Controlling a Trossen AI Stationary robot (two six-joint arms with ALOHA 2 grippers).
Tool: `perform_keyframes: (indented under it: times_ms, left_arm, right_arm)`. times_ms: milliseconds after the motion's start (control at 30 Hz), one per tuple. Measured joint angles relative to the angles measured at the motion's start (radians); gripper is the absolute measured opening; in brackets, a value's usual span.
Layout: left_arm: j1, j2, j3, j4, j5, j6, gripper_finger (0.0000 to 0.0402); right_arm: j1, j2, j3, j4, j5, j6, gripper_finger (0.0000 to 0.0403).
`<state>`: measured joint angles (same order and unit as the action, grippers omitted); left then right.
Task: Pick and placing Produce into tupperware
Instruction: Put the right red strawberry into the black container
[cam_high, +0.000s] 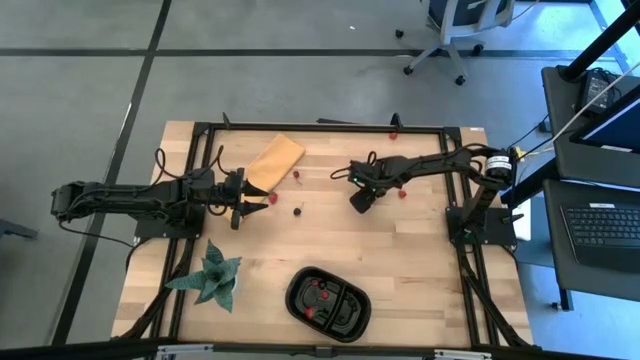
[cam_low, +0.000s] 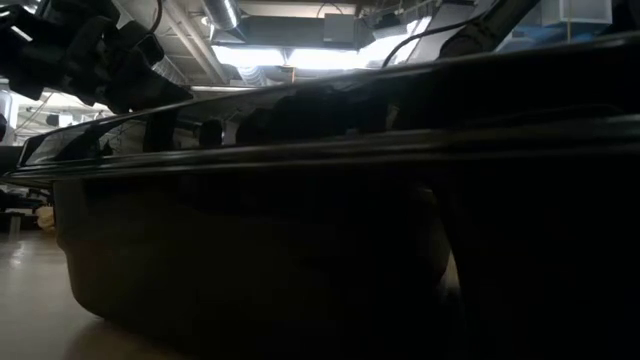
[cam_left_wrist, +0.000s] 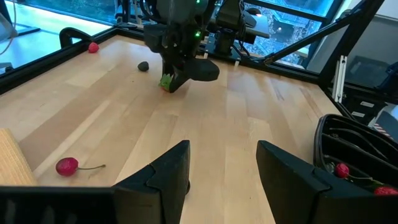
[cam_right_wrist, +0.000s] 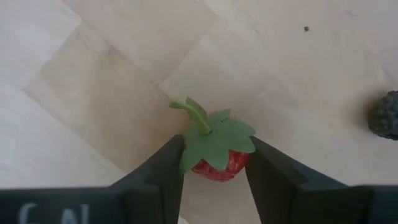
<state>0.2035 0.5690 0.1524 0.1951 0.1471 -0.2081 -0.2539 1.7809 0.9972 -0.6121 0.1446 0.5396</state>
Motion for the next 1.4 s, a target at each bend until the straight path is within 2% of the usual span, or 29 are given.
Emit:
perform_keyframes:
  times_ms: [267,533,833,1100,1400]
  left_arm:
    - [-0.001,0.0,0.0,0.0,0.0,-0.001,0.0178]
    - [-0.001,0.0,0.0,0.001,0.0,-0.005,0.0178]
    - [-0.001,0.0,0.0,0.001,0.0,-0.025,0.0178]
    - [-0.001,0.0,0.0,0.001,0.0,-0.025,0.0178]
    - [-0.001,0.0,0.0,-0.005,-0.004,-0.025,0.0178]
  right_arm:
    - [0.052,-0.047,0.041,-0.015,-0.046,0.012,0.016]
    - [0.16,-0.051,0.265,-0.023,-0.174,-0.075,0.0153]
    - [0.356,-0.053,0.508,0.018,-0.184,-0.14,0.0157]
    - [0.525,-0.046,0.52,0.148,-0.183,-0.16,0.0158]
    - [0.645,0.065,0.519,0.198,-0.167,-0.185,0.0157]
